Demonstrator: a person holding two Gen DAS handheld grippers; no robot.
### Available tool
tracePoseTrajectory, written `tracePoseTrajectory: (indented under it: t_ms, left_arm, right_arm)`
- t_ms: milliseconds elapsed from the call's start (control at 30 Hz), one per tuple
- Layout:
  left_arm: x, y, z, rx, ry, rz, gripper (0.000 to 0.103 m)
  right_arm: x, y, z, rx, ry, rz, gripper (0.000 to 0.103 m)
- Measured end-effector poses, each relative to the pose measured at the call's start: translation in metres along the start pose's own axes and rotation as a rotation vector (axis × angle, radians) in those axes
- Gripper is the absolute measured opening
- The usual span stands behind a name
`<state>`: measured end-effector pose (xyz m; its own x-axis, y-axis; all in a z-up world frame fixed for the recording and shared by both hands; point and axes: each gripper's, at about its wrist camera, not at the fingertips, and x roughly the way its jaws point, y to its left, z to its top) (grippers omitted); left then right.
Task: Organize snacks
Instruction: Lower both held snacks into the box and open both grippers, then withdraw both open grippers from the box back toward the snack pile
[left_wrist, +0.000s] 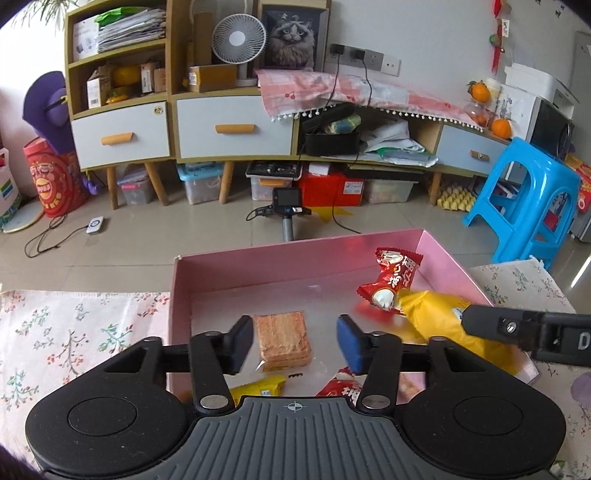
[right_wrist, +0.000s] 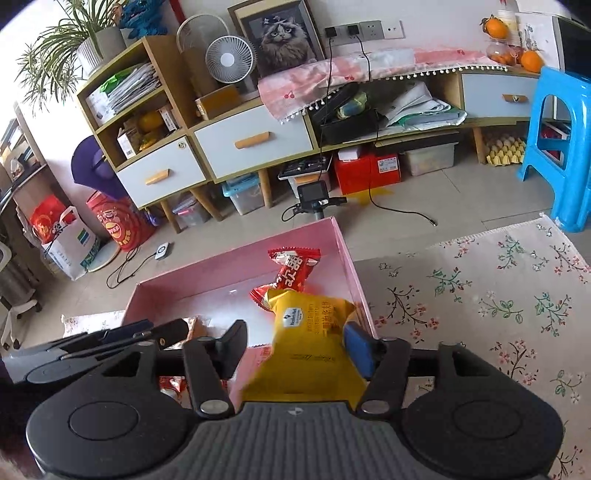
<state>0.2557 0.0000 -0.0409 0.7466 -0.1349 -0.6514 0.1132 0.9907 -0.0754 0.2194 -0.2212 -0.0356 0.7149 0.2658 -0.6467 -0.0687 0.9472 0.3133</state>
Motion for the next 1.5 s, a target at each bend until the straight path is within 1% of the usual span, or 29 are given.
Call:
tracePoseTrajectory:
  t_ms: [100,133,267,367,433,567,767,833,967,1067,1200,1400,1500]
  left_arm:
    - [-0.009,0.001,0.000,-0.002,0.000,0.005,0.062]
    - [-0.012,0.001,0.000,-0.002,0.000,0.007,0.063]
    - [-0.029,0.001,0.000,-0.007,-0.001,0.010,0.068]
    - [-0.042,0.001,-0.002,-0.016,0.000,0.009,0.073]
    - [-0.052,0.001,-0.004,-0.024,0.004,0.009,0.075]
    - [-0.069,0.001,-0.010,-0.033,0.015,0.010,0.080]
    - [-0.094,0.003,-0.024,-0.036,0.033,0.011,0.082]
    - [-0.102,0.005,-0.030,-0.041,0.040,0.014,0.084]
    - [-0.118,0.006,-0.042,-0.030,0.051,0.030,0.086]
    - [-0.130,0.008,-0.052,-0.041,0.055,0.035,0.089]
    - [-0.144,0.009,-0.067,-0.052,0.070,0.031,0.090]
    - [-0.161,0.013,-0.094,-0.074,0.095,0.024,0.092]
    - [-0.165,0.013,-0.105,-0.058,0.098,0.027,0.092]
  right_arm:
    - [-0.008,0.003,0.003,-0.001,-0.014,-0.011,0.065]
    - [-0.010,0.003,0.005,0.000,-0.019,-0.014,0.067]
    - [-0.025,0.005,0.010,0.009,-0.027,-0.026,0.071]
    - [-0.039,0.009,0.012,0.004,-0.024,-0.030,0.073]
    - [-0.049,0.012,0.012,-0.004,-0.027,-0.035,0.078]
    - [-0.065,0.017,0.008,-0.009,-0.017,-0.037,0.079]
    - [-0.085,0.023,-0.002,-0.009,0.012,-0.040,0.082]
    - [-0.092,0.027,-0.008,-0.012,0.022,-0.034,0.086]
    - [-0.102,0.033,-0.020,-0.022,0.043,-0.032,0.087]
    - [-0.109,0.035,-0.030,-0.026,0.062,-0.030,0.088]
    - [-0.118,0.036,-0.043,-0.022,0.079,-0.031,0.089]
    - [-0.130,0.036,-0.066,-0.052,0.082,-0.048,0.090]
    - [-0.132,0.033,-0.077,-0.061,0.074,-0.048,0.090]
